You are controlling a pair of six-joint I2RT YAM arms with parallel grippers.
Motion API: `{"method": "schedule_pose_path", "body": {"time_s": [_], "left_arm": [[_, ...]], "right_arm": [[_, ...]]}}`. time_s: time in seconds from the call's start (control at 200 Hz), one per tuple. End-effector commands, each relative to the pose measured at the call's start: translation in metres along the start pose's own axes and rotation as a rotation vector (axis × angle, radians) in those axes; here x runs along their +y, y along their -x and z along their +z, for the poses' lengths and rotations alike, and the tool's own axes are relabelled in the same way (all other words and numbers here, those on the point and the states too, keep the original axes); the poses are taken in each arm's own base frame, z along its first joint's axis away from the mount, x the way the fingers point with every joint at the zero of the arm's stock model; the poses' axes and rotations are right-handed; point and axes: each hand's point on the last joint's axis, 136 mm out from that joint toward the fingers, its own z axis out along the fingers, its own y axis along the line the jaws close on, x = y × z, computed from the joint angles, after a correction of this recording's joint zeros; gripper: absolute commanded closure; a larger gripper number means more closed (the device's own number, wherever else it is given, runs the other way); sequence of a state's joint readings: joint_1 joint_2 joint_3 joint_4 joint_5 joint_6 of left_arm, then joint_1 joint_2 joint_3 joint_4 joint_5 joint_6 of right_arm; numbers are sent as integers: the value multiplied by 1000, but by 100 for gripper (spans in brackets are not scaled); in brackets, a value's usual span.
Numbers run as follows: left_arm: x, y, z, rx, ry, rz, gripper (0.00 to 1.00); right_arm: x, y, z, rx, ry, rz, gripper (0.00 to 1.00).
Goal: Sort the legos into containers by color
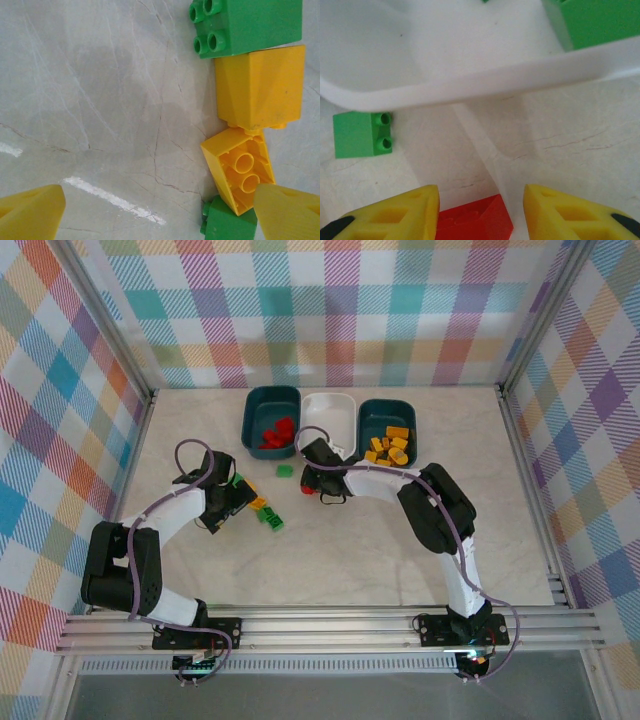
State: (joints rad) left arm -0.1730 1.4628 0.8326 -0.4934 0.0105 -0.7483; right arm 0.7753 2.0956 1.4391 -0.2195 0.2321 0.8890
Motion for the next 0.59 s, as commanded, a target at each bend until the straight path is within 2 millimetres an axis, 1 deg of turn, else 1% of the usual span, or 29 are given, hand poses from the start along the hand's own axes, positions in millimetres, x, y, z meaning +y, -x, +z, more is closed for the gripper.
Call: {"method": "schedule_pose_path", "body": {"time_s": [0.0, 0.14, 0.27, 0.345, 0.45, 0.59], "left_arm": [[0, 3, -4, -4, -17, -22, 4], [0, 3, -5, -9, -18, -19, 4], [1, 2, -4, -6, -16, -15, 4], [1, 1, -2, -3, -16, -16, 4], [0, 1, 1, 5, -23, -20, 4], [-1, 1, 0, 2, -26, -21, 4]], "right_arm": [[4, -26, 9, 76, 15, -61, 51], [9, -38, 10, 112, 42, -131, 44], [0, -47, 5, 129, 44, -174, 44], [2, -49, -3, 137, 70, -184, 44], [13, -53, -14, 163, 142, -208, 44], [5, -46, -29, 116, 110, -239, 44]]}}
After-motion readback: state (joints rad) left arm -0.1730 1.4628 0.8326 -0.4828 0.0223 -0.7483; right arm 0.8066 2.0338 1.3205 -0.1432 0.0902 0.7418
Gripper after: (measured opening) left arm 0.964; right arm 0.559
